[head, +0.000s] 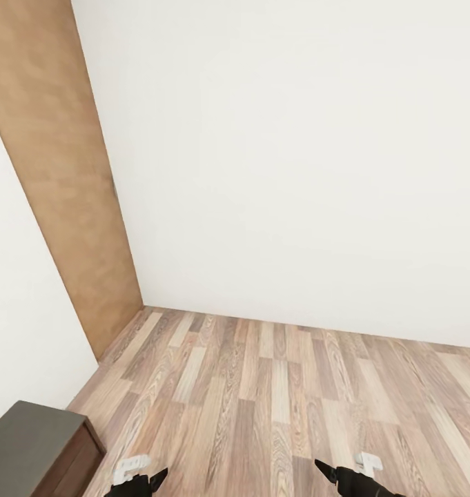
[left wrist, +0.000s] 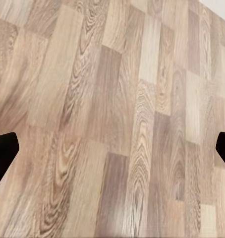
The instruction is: In the bedroom, move the book from the bed onto either nightstand, and place the two sandals side by side next to the bed.
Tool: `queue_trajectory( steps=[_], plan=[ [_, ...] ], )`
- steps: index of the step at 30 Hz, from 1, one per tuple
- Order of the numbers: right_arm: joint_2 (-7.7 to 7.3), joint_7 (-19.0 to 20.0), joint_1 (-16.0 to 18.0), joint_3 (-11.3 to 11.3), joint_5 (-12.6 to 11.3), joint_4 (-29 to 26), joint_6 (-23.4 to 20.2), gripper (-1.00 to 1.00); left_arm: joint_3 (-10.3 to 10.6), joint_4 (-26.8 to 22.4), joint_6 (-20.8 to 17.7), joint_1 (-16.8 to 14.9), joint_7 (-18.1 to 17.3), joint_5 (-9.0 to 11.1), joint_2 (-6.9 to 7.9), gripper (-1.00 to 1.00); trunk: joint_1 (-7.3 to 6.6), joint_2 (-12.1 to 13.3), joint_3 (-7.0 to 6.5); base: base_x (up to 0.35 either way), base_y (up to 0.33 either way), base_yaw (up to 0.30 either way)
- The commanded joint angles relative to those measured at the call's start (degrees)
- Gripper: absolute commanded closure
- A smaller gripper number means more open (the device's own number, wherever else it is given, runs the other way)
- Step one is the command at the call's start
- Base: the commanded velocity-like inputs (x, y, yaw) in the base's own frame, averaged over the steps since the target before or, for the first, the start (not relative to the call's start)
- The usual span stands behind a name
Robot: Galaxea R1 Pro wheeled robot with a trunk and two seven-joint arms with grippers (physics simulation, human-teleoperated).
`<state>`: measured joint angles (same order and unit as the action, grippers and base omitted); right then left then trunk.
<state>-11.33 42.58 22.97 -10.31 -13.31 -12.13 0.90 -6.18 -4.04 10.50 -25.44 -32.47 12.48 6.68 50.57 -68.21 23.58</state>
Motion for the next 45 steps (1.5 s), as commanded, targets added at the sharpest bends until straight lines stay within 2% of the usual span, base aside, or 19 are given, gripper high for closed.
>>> queue_trajectory(
  steps=[1,19,29,45],
  plan=[
    [-0.01,0.22,0.05,-0.06,-0.14,0.09,0.11,-1.00,-0.43,0.08,0.04,-0.04,-0.33,-0.08,0.00,-1.00,0.03,-0.03,0.06,0.250,0.000,-0.134],
    [-0.01,0.22,0.05,-0.08,-0.05,0.09,0.10,-1.00,-0.47,0.08,0.04,-0.04,-0.40,-0.03,0.03,-1.00,0.03,-0.03,-0.17,0.038,0.000,-0.249],
    [-0.01,0.20,0.05,-0.06,-0.05,0.09,0.13,-1.00,-0.49,0.08,0.04,-0.04,-0.40,0.00,0.04,-1.00,0.03,-0.03,-0.39,0.220,0.000,-0.275],
    [-0.01,0.15,0.04,-0.06,-0.05,0.09,0.08,-1.00,-0.50,0.08,0.08,-0.04,-0.34,0.00,0.09,-1.00,0.03,-0.03,-0.73,0.009,0.000,-0.275]
  ],
)
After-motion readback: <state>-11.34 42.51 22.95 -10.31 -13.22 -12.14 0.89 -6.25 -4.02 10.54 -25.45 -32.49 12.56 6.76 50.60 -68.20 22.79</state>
